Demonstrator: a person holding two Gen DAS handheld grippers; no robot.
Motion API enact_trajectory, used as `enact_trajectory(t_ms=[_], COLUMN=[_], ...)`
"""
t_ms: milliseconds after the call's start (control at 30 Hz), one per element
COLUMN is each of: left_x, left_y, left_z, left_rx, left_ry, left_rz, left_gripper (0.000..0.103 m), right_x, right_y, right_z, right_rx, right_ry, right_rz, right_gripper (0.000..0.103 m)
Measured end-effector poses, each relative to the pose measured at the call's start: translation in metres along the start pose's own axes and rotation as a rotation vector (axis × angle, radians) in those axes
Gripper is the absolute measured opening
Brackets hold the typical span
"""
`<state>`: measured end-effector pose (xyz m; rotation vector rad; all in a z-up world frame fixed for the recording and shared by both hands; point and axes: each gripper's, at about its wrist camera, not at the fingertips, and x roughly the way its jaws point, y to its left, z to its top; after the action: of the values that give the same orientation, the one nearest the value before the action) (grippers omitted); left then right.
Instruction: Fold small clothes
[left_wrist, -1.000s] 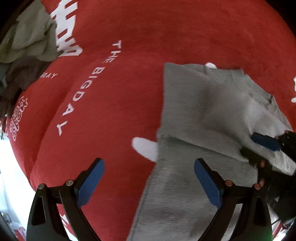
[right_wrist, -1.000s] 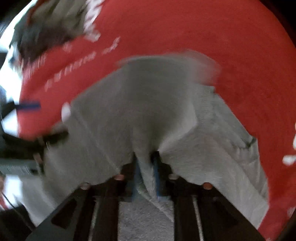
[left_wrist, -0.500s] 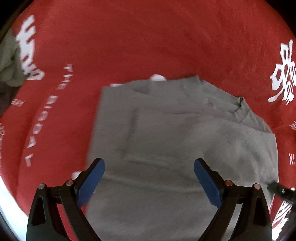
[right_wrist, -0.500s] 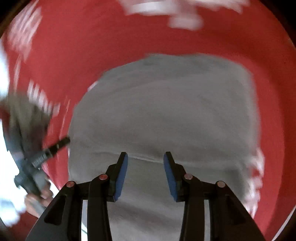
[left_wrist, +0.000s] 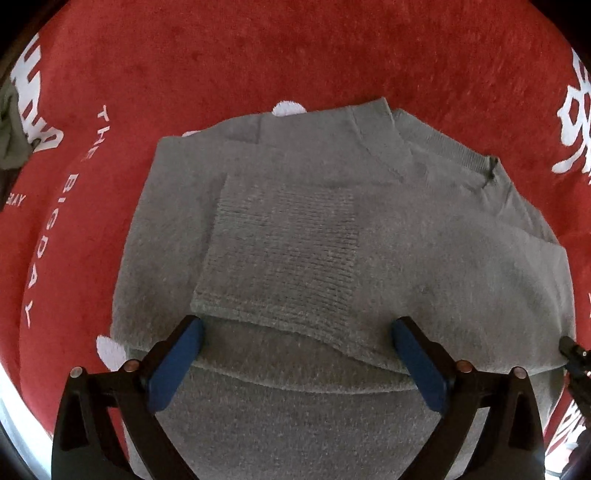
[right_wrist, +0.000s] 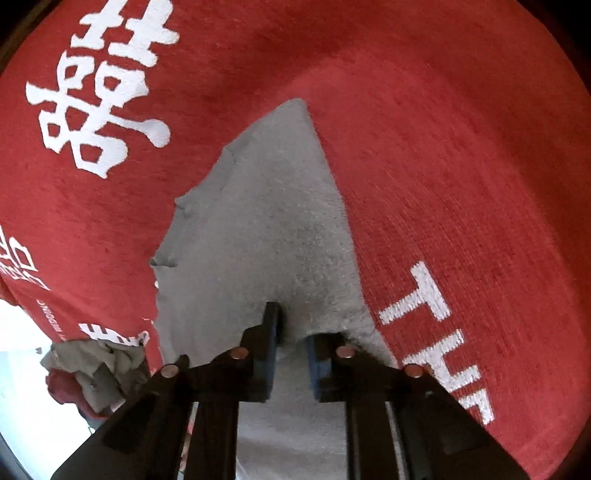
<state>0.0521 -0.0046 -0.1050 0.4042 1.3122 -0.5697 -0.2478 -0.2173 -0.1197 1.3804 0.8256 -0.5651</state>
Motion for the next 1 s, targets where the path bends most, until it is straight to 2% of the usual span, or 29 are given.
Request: enact_trajectory(t_ms=[67, 167, 200, 333, 367, 400, 467, 633, 933, 1000], left_x=[-0.005, -0.021, -0.023, -0.025, -0.028, -0.031, -0.038, -0.055, -0.087, -0.098], left_y=[0.000, 0.001, 0.004, 0.016, 0.019, 0.020, 0.019, 0.010, 0.003, 0.002], left_z=[0.004, 0.003, 0.001, -0.011, -0.014, -0.018, -0.029, -0.052, -0.105, -0.114], left_rx=[0.003, 0.022, 0.030, 0.027, 0.035, 0.049, 0.078, 0.153, 0.188, 0.192], left_ry=[0.015, -0.055, -0.057, -0.010, -0.009, -0.005, 0.013, 0.049, 0.156, 0.170], left_rz=[0.010, 0.055, 0.061, 0.062, 0.066, 0.070, 0.085, 0.118, 0.066, 0.059], left_gripper=[0.102, 0.102, 0.102, 0.102, 0.102, 0.102, 0.102, 0.102, 0.102, 0.102], right_x=[-0.005, -0.017, -0.014, -0.004, -0.006, -0.010, -0.020, -0.037, -0.063, -0.069], right_y=[0.013, 0.021, 0.020, 0.006, 0.007, 0.009, 0.014, 0.031, 0.051, 0.058], right_z=[0.000, 0.006, 0.008, 0.007, 0.005, 0.001, -0.009, -0.036, -0.093, -0.105], right_rx=[-0.068, -0.156, -0.170, -0.159, -0.160, -0.168, -0.192, -0.288, -0.391, -0.402], right_ry=[-0.003, -0.008, -0.004, 0.062, 0.062, 0.066, 0.067, 0.096, 0.162, 0.172], right_rz=[-0.019, -0.054, -0.075, -0.084, -0.082, -0.083, -0.084, -0.130, -0.210, -0.226], right_gripper=[0.010, 0.009, 0.009, 0.011, 0.018, 0.032, 0.050, 0.050, 0.055, 0.059])
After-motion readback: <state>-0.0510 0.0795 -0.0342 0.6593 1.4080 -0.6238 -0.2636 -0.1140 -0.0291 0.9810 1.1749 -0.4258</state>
